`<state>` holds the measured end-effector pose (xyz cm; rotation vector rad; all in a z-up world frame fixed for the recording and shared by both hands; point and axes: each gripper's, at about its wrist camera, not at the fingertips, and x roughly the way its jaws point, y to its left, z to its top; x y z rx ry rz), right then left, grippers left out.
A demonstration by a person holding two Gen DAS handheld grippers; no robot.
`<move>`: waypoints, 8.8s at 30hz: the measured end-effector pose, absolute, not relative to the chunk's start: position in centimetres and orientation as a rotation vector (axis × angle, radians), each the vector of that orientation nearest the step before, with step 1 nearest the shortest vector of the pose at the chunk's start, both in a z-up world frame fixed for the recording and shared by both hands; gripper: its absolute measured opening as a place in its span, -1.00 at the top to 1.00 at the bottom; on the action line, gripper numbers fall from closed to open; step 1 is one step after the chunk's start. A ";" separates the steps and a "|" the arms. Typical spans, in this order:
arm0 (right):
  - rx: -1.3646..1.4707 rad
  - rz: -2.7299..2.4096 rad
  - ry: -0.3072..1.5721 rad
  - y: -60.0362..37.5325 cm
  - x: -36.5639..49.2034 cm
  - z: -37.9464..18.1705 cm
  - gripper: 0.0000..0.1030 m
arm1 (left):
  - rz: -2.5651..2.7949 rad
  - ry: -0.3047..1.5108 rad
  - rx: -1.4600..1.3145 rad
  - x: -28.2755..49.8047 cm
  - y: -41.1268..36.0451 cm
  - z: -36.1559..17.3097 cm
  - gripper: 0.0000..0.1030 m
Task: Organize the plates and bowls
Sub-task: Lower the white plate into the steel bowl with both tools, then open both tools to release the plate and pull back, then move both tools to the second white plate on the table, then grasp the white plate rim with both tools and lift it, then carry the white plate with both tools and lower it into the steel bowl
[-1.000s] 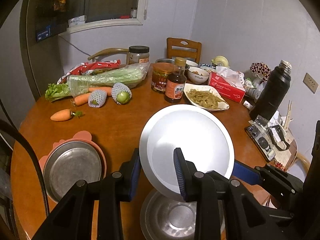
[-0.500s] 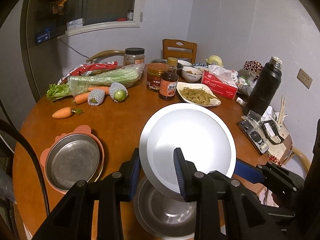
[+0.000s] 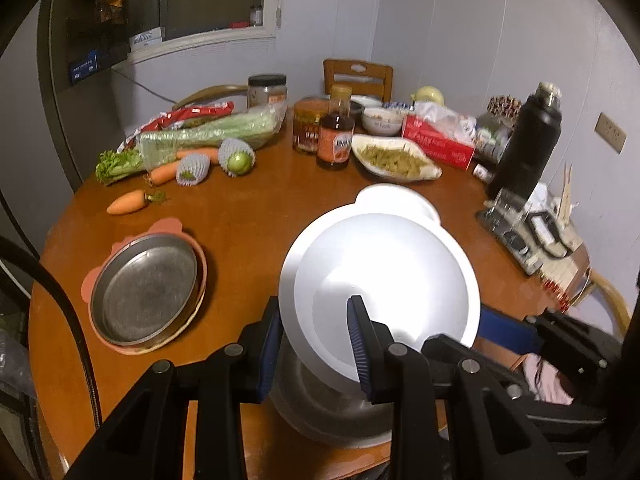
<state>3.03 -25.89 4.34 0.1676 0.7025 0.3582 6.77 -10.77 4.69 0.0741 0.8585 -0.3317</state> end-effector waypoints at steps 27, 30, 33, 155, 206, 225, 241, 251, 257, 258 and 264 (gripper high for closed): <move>0.180 0.384 0.834 -26.0 3.7 -0.4 0.26 | -0.314 0.991 0.093 7.2 -11.2 -0.4 0.37; 0.183 0.384 0.845 -26.0 4.0 -0.8 0.26 | -0.312 1.001 0.091 7.4 -11.2 -0.8 0.37; 0.189 0.382 0.854 -26.0 4.2 -1.2 0.26 | -0.310 1.008 0.089 7.6 -11.1 -1.1 0.37; 0.222 0.089 0.804 -34.5 14.5 0.4 -0.07 | -0.409 0.929 0.072 19.4 -16.7 2.0 0.00; 0.270 0.187 0.903 -34.3 18.0 -3.2 0.36 | -0.482 1.069 0.068 21.9 -18.9 -2.1 0.39; 0.218 0.229 0.811 -31.3 15.3 1.3 0.37 | -0.461 0.933 0.054 17.8 -15.7 3.0 0.39; 0.155 0.268 0.718 -28.1 10.0 5.5 0.37 | -0.425 0.833 0.035 11.6 -12.2 6.8 0.39; 0.136 0.278 0.696 -26.9 7.4 6.4 0.36 | -0.420 0.807 0.038 8.8 -11.2 7.7 0.39; 0.123 0.280 0.679 -26.6 6.2 6.8 0.36 | -0.418 0.793 0.040 7.7 -10.9 7.9 0.39; 0.120 0.281 0.678 -26.6 6.2 6.7 0.36 | -0.417 0.794 0.039 7.5 -10.9 7.8 0.39; 0.121 0.286 0.687 -26.5 5.7 6.1 0.36 | -0.412 0.807 0.044 6.7 -10.8 7.1 0.39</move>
